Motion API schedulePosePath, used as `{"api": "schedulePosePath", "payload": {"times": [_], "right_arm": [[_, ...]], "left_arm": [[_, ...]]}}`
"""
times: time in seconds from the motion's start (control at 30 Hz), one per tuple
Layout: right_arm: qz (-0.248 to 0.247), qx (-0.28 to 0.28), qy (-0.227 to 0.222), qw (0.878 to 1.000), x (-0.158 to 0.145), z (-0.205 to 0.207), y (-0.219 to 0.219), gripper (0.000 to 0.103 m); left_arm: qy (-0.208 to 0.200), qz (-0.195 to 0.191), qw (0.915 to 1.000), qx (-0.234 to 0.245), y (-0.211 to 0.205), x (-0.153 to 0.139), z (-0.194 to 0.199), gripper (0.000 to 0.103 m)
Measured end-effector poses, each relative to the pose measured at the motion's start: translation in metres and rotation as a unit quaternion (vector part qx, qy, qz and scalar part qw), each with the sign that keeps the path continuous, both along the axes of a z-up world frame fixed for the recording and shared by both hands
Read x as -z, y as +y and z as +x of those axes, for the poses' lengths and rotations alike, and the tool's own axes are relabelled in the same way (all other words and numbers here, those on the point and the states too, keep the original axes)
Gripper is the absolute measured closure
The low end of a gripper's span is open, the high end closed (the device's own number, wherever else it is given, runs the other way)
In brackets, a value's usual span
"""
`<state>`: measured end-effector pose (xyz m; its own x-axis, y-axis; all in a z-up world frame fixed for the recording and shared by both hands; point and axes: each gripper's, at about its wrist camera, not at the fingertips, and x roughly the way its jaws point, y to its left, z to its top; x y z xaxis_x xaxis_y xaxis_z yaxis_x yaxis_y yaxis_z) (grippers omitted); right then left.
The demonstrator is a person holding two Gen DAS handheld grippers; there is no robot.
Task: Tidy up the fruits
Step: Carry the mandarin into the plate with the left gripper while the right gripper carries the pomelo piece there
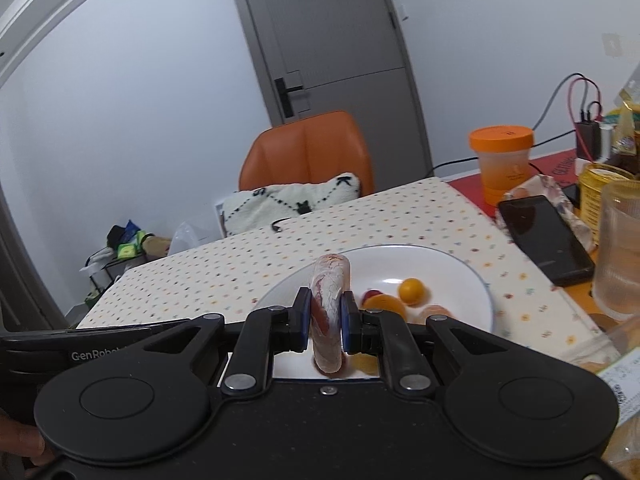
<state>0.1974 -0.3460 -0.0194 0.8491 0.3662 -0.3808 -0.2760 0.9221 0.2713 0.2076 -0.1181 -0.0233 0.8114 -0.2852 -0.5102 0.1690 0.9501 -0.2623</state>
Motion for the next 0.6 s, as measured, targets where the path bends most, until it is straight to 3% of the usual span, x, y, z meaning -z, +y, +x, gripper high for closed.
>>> {"api": "schedulePosePath", "payload": {"times": [0.6], "right_arm": [[0.015, 0.042, 0.022, 0.999, 0.021, 0.014, -0.028, 0.09]], "left_arm": [[0.013, 0.012, 0.9996, 0.02, -0.028, 0.012, 0.026, 0.08]]}}
